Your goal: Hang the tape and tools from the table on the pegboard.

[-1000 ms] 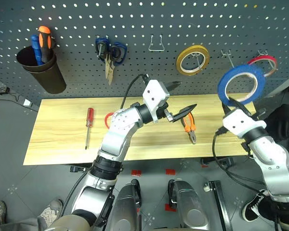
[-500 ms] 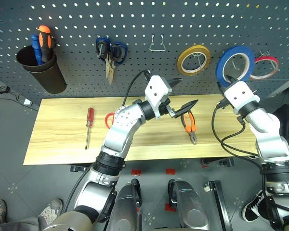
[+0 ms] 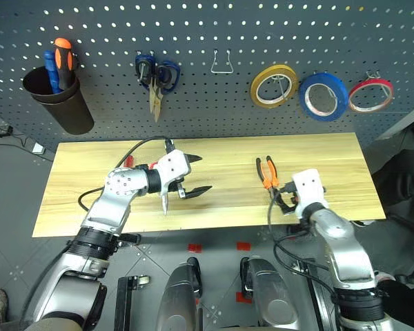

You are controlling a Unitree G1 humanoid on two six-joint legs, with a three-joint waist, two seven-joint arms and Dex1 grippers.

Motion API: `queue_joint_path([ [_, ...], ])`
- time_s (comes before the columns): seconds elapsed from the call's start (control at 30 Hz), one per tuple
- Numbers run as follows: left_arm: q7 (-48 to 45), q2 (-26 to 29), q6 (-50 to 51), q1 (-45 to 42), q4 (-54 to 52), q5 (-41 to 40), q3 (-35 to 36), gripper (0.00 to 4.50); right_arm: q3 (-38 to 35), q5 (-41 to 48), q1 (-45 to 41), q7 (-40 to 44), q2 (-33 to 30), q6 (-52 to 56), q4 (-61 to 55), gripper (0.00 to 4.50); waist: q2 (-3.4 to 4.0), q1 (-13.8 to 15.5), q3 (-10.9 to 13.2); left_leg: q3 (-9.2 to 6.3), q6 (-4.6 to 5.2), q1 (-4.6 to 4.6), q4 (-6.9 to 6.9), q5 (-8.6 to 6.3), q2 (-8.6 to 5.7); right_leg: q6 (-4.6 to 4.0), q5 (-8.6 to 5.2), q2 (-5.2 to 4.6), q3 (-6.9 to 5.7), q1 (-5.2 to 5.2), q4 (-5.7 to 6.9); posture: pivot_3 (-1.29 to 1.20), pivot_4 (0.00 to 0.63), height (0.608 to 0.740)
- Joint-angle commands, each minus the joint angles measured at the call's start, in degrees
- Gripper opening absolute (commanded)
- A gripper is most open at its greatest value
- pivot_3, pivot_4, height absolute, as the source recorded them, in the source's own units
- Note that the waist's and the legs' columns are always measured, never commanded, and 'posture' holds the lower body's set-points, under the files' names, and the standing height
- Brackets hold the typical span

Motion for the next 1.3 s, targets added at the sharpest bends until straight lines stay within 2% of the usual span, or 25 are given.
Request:
queue_joint_path([
  [0.03, -1.5, 1.4, -2.8, -3.1, 4.7, 1.1, 1.2, 4.50, 1.2, -0.7, -4.6, -3.0, 2.2, 4.6, 2.5, 4.49, 0.00, 0.1, 0.0, 0.01, 0.00, 0.00, 0.00, 0.00, -0.02, 0.00, 0.00, 0.00, 0.01, -0.02, 0.01, -0.30, 0.334, 0.740],
  [0.2, -2.2, 0.9, -4.2, -5.9, 7.9, 1.3, 1.4, 4.50, -1.0, -0.1, -11.6, -5.9, 3.8, 6.8, 13.9, 4.49, -0.05, 0.6, 0.0, 0.06, 0.00, -0.14, -0.01, 0.01, -0.07, 0.03, -0.02, -0.01, 0.00, -0.13, -0.07, -0.29, 0.333, 0.740],
  [0.37, -2.3, 0.2, -5.0, -6.4, 8.3, 1.8, 1.0, 4.50, -2.1, 0.3, -16.7, -7.8, 3.9, 4.1, 26.1, 4.49, -0.06, 0.2, 0.0, 0.33, 0.01, -0.21, -0.05, 0.00, -0.04, 0.03, -0.02, -0.04, -0.01, -0.35, -0.04, -0.29, 0.333, 0.740],
  [0.5, -2.4, -0.4, -5.0, -6.7, 8.2, 1.9, 1.1, 4.50, -2.9, 2.0, -21.5, -7.2, 4.4, 3.3, 35.8, 4.49, -0.12, -0.5, -0.1, 0.38, 0.01, -0.19, 0.00, 0.01, -0.02, 0.03, -0.01, -0.04, 0.03, -0.36, 0.03, -0.29, 0.327, 0.740],
  [0.7, -3.4, -0.6, -4.2, -6.2, 7.4, 0.9, 1.5, 4.50, -3.9, 3.8, -26.4, -5.6, 2.8, 3.2, 44.5, 4.49, -0.24, -0.9, -0.2, 0.43, 0.02, -0.14, 0.00, 0.01, 0.04, 0.02, 0.00, -0.01, 0.07, -0.36, 0.09, -0.28, 0.325, 0.740],
  [0.8, -4.1, -0.7, -3.3, -5.6, 6.3, 0.0, 2.0, 4.50, -5.2, 5.3, -28.5, -4.9, 2.0, 5.1, 47.6, 3.95, -0.28, -0.9, -0.3, 0.46, 0.02, -0.13, 0.03, 0.01, 0.03, 0.02, 0.01, -0.01, 0.11, -0.35, 0.09, -0.29, 0.323, 0.740],
  [0.87, -4.2, -0.7, -2.7, -5.2, 5.5, -0.7, 2.5, 4.50, -7.0, 6.9, -29.4, -4.9, 2.0, 6.3, 48.1, 3.32, -0.33, -0.9, -0.3, 0.45, 0.02, -0.13, 0.03, 0.01, 0.03, 0.02, 0.01, -0.01, 0.11, -0.34, 0.09, -0.29, 0.320, 0.740],
  [0.9, -4.5, -0.7, -2.1, -4.8, 4.9, -1.1, 2.6, 4.50, -7.5, 7.3, -29.7, -5.2, 2.0, 6.3, 47.9, 2.95, -0.37, -0.9, -0.4, 0.44, 0.02, -0.13, 0.03, 0.01, 0.04, 0.02, 0.01, -0.02, 0.11, -0.34, 0.09, -0.29, 0.321, 0.740],
  [0.93, -4.8, -0.5, -1.7, -4.2, 4.2, -1.5, 2.8, 4.50, -8.0, 7.5, -30.0, -5.7, 2.0, 6.1, 47.1, 2.83, -0.39, -0.8, -0.5, 0.44, 0.02, -0.13, 0.02, 0.01, 0.04, 0.02, 0.01, -0.02, 0.11, -0.33, 0.08, -0.29, 0.321, 0.740],
  [1.03, -4.4, -0.7, 0.0, -2.4, 1.7, -3.0, 4.1, 4.50, -8.2, 7.8, -29.6, -6.5, 2.3, 6.2, 41.5, 2.83, -0.37, -0.7, -0.5, 0.44, 0.02, -0.14, 0.02, 0.01, 0.01, 0.02, 0.01, -0.05, 0.15, -0.32, 0.06, -0.29, 0.322, 0.740],
  [1.13, -1.9, -1.0, 3.9, -0.4, -1.2, -4.3, 5.8, 4.50, -5.7, 7.2, -24.2, -6.5, 2.7, 3.0, 29.6, 2.83, -0.36, -0.7, -0.5, 0.42, 0.02, -0.20, -0.01, 0.01, 0.01, 0.02, 0.01, -0.07, 0.21, -0.40, 0.06, -0.28, 0.325, 0.740],
  [1.2, 0.7, -1.4, 4.9, 0.9, -3.2, -4.4, 7.1, 4.50, -3.9, 7.0, -20.2, -6.4, 3.0, 4.7, 21.8, 2.83, -0.36, -0.8, -0.5, 0.44, 0.02, -0.28, -0.06, 0.01, 0.02, 0.02, 0.00, -0.06, 0.25, -0.53, 0.05, -0.29, 0.327, 0.740],
  [1.3, 5.3, -3.1, 7.0, 5.7, -10.2, -7.3, 10.9, 4.50, 1.9, 6.2, -13.0, -6.8, 3.5, 8.6, 3.1, 2.83, -0.36, -1.0, -0.5, 0.53, 0.02, -0.47, -0.06, 0.01, 0.03, 0.02, 0.01, -0.05, 0.31, -0.80, 0.10, -0.29, 0.330, 0.740],
])
